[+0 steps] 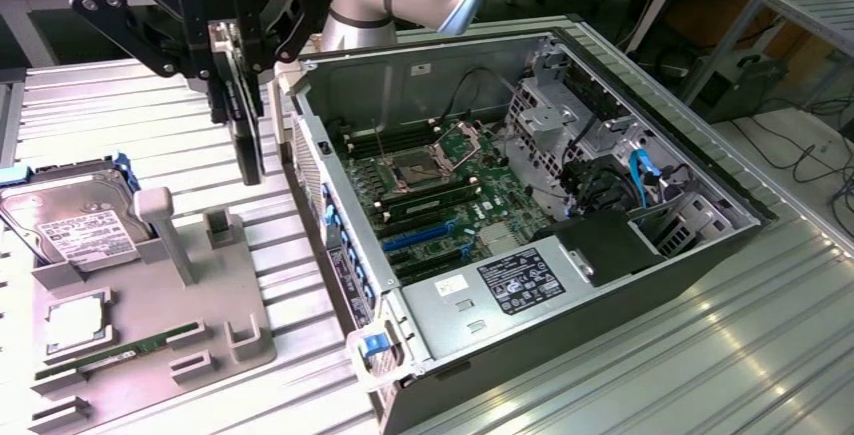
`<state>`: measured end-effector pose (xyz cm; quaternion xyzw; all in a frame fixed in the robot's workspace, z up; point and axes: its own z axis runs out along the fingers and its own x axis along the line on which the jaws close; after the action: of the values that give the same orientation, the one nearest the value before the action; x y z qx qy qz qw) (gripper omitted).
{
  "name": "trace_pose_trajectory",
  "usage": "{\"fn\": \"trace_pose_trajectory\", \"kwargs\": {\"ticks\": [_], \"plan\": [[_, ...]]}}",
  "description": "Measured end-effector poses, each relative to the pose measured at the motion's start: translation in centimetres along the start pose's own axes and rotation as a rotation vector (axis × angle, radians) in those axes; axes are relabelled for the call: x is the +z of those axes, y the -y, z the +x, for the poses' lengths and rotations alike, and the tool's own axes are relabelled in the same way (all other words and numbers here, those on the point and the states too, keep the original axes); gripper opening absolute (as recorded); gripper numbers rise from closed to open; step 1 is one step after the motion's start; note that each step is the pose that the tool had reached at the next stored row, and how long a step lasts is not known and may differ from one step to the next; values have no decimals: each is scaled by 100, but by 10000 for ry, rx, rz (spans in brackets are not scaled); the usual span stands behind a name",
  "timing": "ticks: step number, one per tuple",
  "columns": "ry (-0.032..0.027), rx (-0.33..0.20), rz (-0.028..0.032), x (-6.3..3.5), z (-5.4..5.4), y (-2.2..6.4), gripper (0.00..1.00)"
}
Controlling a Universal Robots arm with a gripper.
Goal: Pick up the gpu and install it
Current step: 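Pick up the gpu and move the gpu toward the slot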
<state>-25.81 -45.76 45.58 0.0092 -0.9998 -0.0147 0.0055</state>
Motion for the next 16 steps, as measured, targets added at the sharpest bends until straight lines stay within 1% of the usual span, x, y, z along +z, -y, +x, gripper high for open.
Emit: {"fn": "trace_pose_trajectory", "kwargs": {"ticks": [16], "plan": [[0, 0, 1, -2, -129, 2, 27]]}}
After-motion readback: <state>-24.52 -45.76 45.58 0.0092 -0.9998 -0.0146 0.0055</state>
